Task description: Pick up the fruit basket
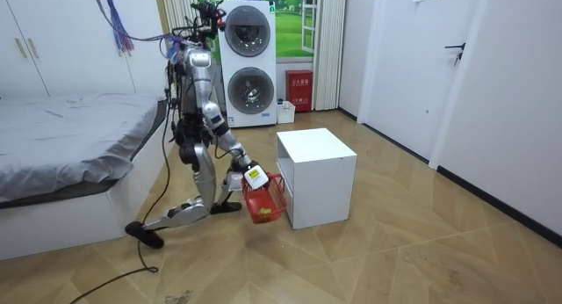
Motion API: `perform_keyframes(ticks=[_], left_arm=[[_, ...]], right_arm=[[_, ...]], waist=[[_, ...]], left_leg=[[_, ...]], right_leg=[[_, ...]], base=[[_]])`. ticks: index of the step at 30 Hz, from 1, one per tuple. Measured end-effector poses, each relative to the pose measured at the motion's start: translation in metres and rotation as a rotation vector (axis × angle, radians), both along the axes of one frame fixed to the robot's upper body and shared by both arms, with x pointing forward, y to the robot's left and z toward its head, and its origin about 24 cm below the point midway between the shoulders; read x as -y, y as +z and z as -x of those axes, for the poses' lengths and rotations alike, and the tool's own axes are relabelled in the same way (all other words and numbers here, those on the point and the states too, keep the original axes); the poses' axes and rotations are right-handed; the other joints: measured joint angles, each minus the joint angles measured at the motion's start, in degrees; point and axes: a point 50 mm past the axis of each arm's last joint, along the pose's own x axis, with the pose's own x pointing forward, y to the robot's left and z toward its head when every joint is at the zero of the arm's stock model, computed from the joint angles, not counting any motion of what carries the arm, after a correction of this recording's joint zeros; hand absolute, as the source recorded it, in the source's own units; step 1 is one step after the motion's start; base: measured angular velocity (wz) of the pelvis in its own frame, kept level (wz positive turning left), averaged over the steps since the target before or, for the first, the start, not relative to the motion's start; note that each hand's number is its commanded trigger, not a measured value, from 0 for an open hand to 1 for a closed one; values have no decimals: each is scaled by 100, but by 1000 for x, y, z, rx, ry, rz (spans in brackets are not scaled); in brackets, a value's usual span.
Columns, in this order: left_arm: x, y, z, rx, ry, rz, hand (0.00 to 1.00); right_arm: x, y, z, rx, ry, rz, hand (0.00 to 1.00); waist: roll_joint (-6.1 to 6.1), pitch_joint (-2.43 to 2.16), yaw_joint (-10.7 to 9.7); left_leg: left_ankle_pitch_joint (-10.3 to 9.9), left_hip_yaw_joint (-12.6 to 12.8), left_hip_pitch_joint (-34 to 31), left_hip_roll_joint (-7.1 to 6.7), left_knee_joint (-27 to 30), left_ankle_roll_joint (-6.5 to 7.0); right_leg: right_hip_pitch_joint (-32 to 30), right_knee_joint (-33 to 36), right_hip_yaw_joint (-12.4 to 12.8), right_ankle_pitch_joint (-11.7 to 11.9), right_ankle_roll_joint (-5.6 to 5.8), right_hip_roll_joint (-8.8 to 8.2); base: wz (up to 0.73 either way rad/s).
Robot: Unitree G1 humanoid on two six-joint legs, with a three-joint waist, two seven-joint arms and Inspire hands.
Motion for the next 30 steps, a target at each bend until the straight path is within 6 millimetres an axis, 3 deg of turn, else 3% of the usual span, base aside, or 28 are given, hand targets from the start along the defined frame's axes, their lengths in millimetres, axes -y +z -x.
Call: perform_keyframes(ticks=[1, 2, 3, 4, 5, 6, 7, 8, 9, 10, 11, 12, 13, 14, 15, 16, 19, 24, 26, 30], left_arm=[[-3, 0, 7, -9, 22, -22, 0], [-5, 1, 5, 0, 29, -48, 0], [-6, 2, 4, 2, 34, -61, 0], [-7, 2, 7, -2, 33, -81, 0], [-6, 2, 5, 10, 33, -94, 0], [-6, 2, 4, 15, 34, -98, 0], [-8, 4, 2, 36, 27, -113, 0], [-9, 5, -1, 58, 29, -126, 0], [-9, 6, -2, 66, 29, -130, 0], [-6, 6, -5, 81, 35, -130, 0], [-2, 5, -6, 91, 33, -122, 0], [-1, 5, -6, 96, 33, -118, 0], [3, 5, -9, 109, 29, -104, 0], [7, 5, -12, 128, 28, -92, 0], [7, 5, -13, 131, 28, -91, 0], [5, 5, -8, 123, 33, -100, 0], [6, 4, 0, 97, 34, -100, 0], [4, 2, 9, 49, 52, -104, 0], [6, 1, 11, 35, 60, -101, 0], [6, -1, 18, 3, 69, -100, 0]], right_arm=[[-1, -5, 10, -17, 4, 18, 100], [-5, -10, 17, -37, 15, 30, 100], [-8, -11, 18, -38, 27, 33, 100], [-14, -12, 21, -38, 47, 36, 100], [-18, -15, 23, -45, 64, 37, 100], [-21, -16, 24, -44, 69, 34, 100], [-27, -16, 26, -34, 98, 39, 100], [-33, -15, 28, -19, 124, 55, 100], [-36, -15, 29, -9, 138, 65, 100], [-41, -14, 32, 7, 170, 87, 100], [-47, -14, 34, 13, 179, 87, 100], [-51, -13, 32, 24, 186, 80, 100], [-55, -8, 24, 67, 201, 75, 100], [-55, -3, 18, 96, 210, 78, 100], [-56, -1, 16, 104, 219, 84, 100], [-60, 0, 18, 107, 243, 90, 100], [-60, 10, 25, 145, 313, 160, 100], [-61, 43, 10, 299, 358, 230, 100], [-71, 62, -1, 400, 386, 213, 100], [-83, 83, -9, 492, 442, 178, 100]], waist=[[1, -19, 27], [-5, -30, 63], [-3, -30, 81], [19, -40, 105], [96, -82, 119], [140, -111, 154], [162, -121, 149], [162, -120, 60], [161, -118, 10], [226, -70, -123], [175, -62, -126], [153, -70, -109], [141, -59, -120], [180, -72, -106], [188, -73, -74], [66, -115, 18], [-67, -70, 109], [20, -45, 95], [61, -74, 124], [68, -86, 155]], left_leg=[[152, -9, 559, -13, -719, 3], [331, -66, 1086, 15, -1442, -17], [445, -104, 1326, 34, -1758, -35], [654, -255, 1798, 60, -2355, -82], [827, -516, 2235, 136, -2911, -195], [911, -620, 2433, 203, -3154, -238], [1093, -779, 2829, 315, -3583, -332], [1235, -926, 3140, 390, -3834, -425], [1253, -937, 3235, 433, -3834, -445], [1230, -819, 3304, 531, -3550, -471], [1261, -691, 3291, 617, -3376, -516], [1259, -747, 3322, 581, -3601, -520], [1335, -768, 3212, 508, -4197, -535], [1769, -742, 2939, 473, -4621, -495], [2184, -678, 2834, 472, -4748, -371], [2251, -460, 2990, 464, -4833, -360], [2267, -441, 3296, 340, -4972, -324], [2290, -432, 3720, 326, -5299, -373], [2304, -425, 3867, 340, -5430, -408], [2310, -451, 3918, 363, -5444, -437]], right_leg=[[78, -457, -13, 1008, 74, 18], [-2, -631, 27, 1344, 49, 29], [-110, -638, 6, 1214, 59, 39], [-353, -793, -160, 816, 60, 4], [-577, -1285, -338, 501, 61, 48], [-670, -1639, -460, 416, 69, 78], [-784, -2579, -597, 387, 39, 151], [-767, -3724, -776, 509, -89, 271], [-700, -4338, -847, 677, -167, 327], [-481, -4895, -914, 1224, -214, 431], [-94, -5181, -796, 1287, -230, 519], [8, -5288, -774, 1294, -237, 534], [149, -5467, -704, 1296, -239, 589], [230, -5572, -687, 1286, -232, 640], [255, -5575, -695, 1268, -212, 657], [336, -5662, -742, 1237, -175, 590], [736, -6155, -1029, 1275, -114, 538], [1099, -6360, -1111, 1307, -140, 562], [1165, -6332, -1121, 1287, -175, 584], [1200, -6268, -1150, 1277, -190, 617]], base=[[-35], [-43], [-61], [-71], [-71], [-66], [-42], [-27], [13], [29], [25], [12], [8], [5], [0], [13], [7], [-9], [0], [4]])
